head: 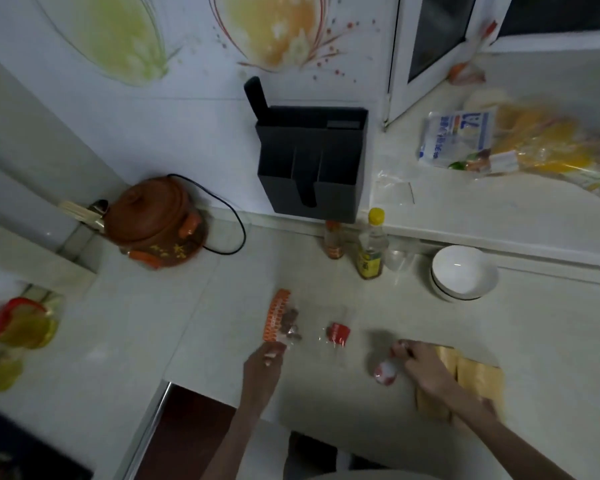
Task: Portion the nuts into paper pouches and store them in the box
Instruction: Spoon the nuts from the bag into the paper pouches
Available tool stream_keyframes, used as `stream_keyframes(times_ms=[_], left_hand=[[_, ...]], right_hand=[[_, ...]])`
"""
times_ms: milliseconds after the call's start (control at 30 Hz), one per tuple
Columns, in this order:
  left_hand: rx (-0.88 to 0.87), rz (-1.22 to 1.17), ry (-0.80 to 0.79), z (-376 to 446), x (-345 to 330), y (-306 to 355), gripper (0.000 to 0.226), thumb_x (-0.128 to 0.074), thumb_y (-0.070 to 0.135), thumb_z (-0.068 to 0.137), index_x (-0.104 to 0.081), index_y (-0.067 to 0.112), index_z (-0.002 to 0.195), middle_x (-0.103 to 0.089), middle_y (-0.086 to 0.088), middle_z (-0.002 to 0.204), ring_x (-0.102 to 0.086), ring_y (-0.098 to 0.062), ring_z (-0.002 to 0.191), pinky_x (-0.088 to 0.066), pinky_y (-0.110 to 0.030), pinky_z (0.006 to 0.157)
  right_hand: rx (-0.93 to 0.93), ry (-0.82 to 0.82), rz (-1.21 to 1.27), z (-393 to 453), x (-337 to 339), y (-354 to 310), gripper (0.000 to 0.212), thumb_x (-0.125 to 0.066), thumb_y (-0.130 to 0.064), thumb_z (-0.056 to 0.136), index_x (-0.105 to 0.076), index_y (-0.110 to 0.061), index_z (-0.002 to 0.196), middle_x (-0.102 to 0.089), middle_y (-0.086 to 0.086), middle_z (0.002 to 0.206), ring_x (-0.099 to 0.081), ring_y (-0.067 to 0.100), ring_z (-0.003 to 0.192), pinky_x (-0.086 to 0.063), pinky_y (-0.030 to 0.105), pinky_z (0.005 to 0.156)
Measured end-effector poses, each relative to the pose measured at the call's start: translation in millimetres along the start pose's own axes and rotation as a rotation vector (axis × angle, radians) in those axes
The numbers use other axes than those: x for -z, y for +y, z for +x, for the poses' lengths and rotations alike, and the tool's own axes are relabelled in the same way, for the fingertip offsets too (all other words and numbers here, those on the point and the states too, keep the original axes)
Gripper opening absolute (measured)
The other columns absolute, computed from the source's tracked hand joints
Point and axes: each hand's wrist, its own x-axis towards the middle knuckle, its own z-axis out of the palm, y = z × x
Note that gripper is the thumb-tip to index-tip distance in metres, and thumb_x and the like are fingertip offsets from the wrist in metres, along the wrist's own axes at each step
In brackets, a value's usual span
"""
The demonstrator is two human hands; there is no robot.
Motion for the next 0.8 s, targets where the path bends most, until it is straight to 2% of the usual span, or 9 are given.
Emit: stream_keyframes(times_ms=[67,167,233,267,367,467,567,633,800], left_hand=[[-0.12,0.025,0.041,14.9,10.0,34.1,0.017,-0.064,0.004,0.088,-0.071,0.019,0.091,-0.071,-0.005,0.089,-0.064,-0.009,0.068,-0.048,-0.012,0.058],[-0.355,0.044,0.006,32.9,20.5,90.6,0.019,-0.062,0.007,0.09,-0.067,0.025,0.093,-0.07,-0.001,0.091,-0.069,-0.014,0.074,-0.058,-0.034,0.065],[-0.575,0.198,0.07,45.7,24.3,129.2,0.025,-0.057,0.003,0.089,-0.066,0.023,0.101,-0.066,0.005,0.101,-0.063,-0.013,0.089,-0.053,-0.032,0.078],[-0.675,0.232,0.109,51.0,26.2,149.6,0.026,-0.056,0.002,0.088,-0.065,0.021,0.103,-0.065,0.004,0.104,-0.06,-0.013,0.093,-0.051,-0.029,0.082],[-0.955,0.246,0.167,60.8,33.3,211.5,0.025,-0.056,-0.004,0.086,-0.066,0.009,0.106,-0.063,-0.004,0.104,-0.059,-0.018,0.097,-0.05,-0.028,0.085],[-1.14,0.254,0.205,72.2,41.2,261.9,0.031,-0.054,-0.007,0.083,-0.064,0.005,0.11,-0.061,-0.007,0.11,-0.058,-0.019,0.102,-0.051,-0.028,0.085],[-1.18,0.334,0.162,84.8,42.7,299.9,0.044,-0.053,-0.002,0.084,-0.053,0.006,0.128,-0.051,-0.008,0.131,-0.049,-0.02,0.124,-0.044,-0.029,0.103],[-1.165,0.395,0.085,92.3,39.9,320.4,0.054,-0.052,0.002,0.087,-0.041,0.008,0.139,-0.042,-0.008,0.142,-0.04,-0.02,0.133,-0.037,-0.03,0.11],[-1.023,0.646,-0.054,112.3,31.9,354.5,0.052,-0.055,0.009,0.085,-0.041,0.005,0.135,-0.047,-0.012,0.133,-0.044,-0.025,0.125,-0.037,-0.035,0.108]], right_hand=[[0.016,0.034,0.026,2.4,-2.1,-13.8,0.036,-0.051,-0.015,0.097,-0.058,-0.014,0.062,-0.06,-0.002,0.06,-0.056,0.011,0.064,-0.037,0.01,0.059],[0.037,0.108,0.078,2.7,-1.1,-32.0,0.032,-0.052,-0.017,0.096,-0.064,-0.016,0.067,-0.064,-0.004,0.063,-0.059,0.0,0.063,-0.038,0.008,0.059],[0.043,0.16,0.105,3.0,1.1,-43.4,0.03,-0.052,-0.018,0.097,-0.069,-0.01,0.074,-0.069,0.004,0.071,-0.063,0.012,0.07,-0.039,0.011,0.061],[0.047,0.187,0.119,2.3,3.3,-49.3,0.029,-0.051,-0.019,0.097,-0.07,-0.009,0.076,-0.068,0.003,0.069,-0.063,0.013,0.069,-0.039,0.012,0.06],[0.055,0.301,0.148,-2.2,9.5,-66.8,0.029,-0.053,-0.018,0.096,-0.069,-0.019,0.072,-0.058,-0.014,0.052,-0.056,-0.006,0.055,-0.039,0.009,0.056],[0.051,0.374,0.183,-7.3,11.6,-81.5,0.03,-0.054,-0.015,0.095,-0.068,-0.021,0.069,-0.058,-0.018,0.046,-0.054,-0.011,0.052,-0.04,0.008,0.055],[0.048,0.421,0.218,-8.8,8.8,-94.9,0.031,-0.053,-0.013,0.095,-0.068,-0.019,0.069,-0.059,-0.022,0.048,-0.053,-0.011,0.051,-0.04,0.008,0.055],[0.054,0.448,0.24,-8.4,4.8,-103.7,0.031,-0.053,-0.012,0.095,-0.069,-0.018,0.069,-0.061,-0.017,0.049,-0.054,-0.01,0.052,-0.039,0.007,0.056],[0.056,0.466,0.259,-7.6,-6.0,-123.5,0.029,-0.053,-0.013,0.095,-0.071,-0.015,0.072,-0.061,-0.012,0.051,-0.055,-0.008,0.053,-0.039,0.01,0.055]])
